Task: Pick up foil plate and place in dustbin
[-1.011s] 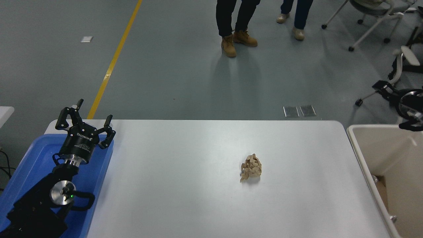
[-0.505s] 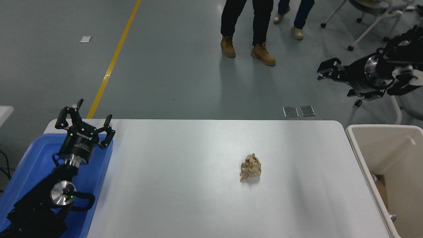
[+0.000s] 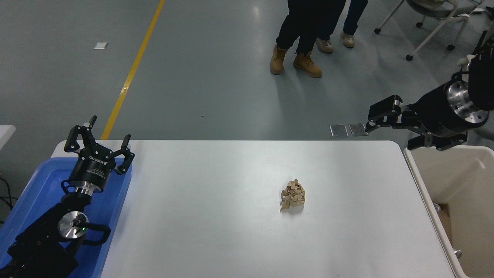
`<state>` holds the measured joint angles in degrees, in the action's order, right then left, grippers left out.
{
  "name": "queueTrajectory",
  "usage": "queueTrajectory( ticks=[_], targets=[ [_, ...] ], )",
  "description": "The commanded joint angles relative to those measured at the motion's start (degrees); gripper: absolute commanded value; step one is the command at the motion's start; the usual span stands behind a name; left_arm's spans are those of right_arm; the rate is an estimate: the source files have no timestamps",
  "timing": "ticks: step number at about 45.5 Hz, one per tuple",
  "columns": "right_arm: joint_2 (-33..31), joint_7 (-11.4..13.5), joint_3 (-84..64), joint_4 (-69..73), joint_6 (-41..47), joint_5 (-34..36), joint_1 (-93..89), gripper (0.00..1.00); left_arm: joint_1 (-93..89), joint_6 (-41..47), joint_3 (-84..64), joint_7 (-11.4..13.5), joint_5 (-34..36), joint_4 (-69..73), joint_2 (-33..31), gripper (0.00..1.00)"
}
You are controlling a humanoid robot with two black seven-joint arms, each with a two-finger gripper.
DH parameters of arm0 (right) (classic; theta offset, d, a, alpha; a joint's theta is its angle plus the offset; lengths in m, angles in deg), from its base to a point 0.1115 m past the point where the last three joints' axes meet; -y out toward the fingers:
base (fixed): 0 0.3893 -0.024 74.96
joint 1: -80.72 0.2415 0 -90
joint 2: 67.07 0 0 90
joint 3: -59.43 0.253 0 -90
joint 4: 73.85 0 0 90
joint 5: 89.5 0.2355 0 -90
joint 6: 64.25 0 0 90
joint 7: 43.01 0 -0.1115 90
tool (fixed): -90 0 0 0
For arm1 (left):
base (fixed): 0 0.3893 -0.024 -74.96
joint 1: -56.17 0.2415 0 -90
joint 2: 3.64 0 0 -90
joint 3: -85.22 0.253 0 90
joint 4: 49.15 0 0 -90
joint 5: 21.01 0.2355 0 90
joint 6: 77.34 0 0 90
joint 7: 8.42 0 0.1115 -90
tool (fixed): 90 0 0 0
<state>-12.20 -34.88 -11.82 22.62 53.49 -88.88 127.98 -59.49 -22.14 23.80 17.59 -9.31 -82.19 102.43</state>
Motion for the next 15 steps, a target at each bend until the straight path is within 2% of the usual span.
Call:
queueTrajectory(
  ticks=[1, 15],
  targets=[
    [0.3, 0.0, -1.0, 1.7, 1.4, -1.0, 1.6, 1.0, 0.0, 0.0, 0.0, 0.0, 0.0, 0.0, 0.0, 0.98],
    [3.9, 0.0, -0.8, 1.4, 1.3, -1.0, 1.1, 1.0, 0.0, 0.0, 0.0, 0.0, 0.0, 0.0, 0.0, 0.98]
  ],
)
